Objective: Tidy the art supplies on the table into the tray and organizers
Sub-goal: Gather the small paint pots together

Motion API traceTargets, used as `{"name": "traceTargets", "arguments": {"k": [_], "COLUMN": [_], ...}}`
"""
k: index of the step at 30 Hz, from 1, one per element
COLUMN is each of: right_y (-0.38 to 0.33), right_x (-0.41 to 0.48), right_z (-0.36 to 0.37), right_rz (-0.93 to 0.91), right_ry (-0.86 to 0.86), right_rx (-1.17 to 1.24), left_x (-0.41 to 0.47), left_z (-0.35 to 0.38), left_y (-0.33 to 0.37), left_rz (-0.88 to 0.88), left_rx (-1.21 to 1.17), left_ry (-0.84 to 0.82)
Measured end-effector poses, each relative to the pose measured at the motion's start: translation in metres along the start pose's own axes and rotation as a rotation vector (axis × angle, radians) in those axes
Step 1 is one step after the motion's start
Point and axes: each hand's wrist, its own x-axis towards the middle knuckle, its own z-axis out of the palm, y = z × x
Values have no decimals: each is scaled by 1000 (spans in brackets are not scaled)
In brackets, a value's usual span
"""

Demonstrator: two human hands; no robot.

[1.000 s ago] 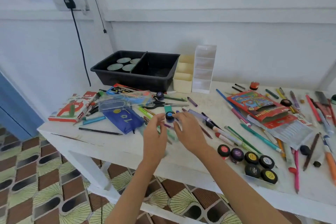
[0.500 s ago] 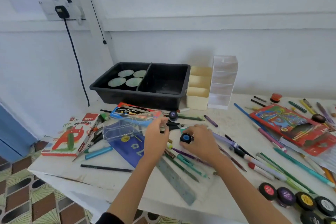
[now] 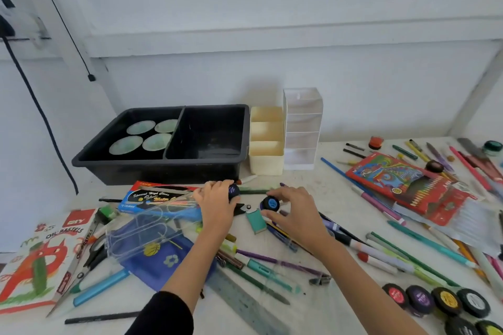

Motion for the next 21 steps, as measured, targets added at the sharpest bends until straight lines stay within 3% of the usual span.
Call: {"name": "traceTargets", "arguments": {"k": [7, 18, 21], "right_y": [7, 39, 48], "right_x": [-22, -83, -104], "right_z": [-28, -98, -117], "right_rz": [20, 52, 71], "right_ry": [65, 129, 123], "right_rx": [56, 77, 95], "left_x": [-28, -117, -144], "left_z": [-17, -40, -45], "left_y": [27, 96, 118], "left_rz": [1, 122, 126], "left_rx": [-161, -589, -571], "left_ry": [165, 30, 14]}}
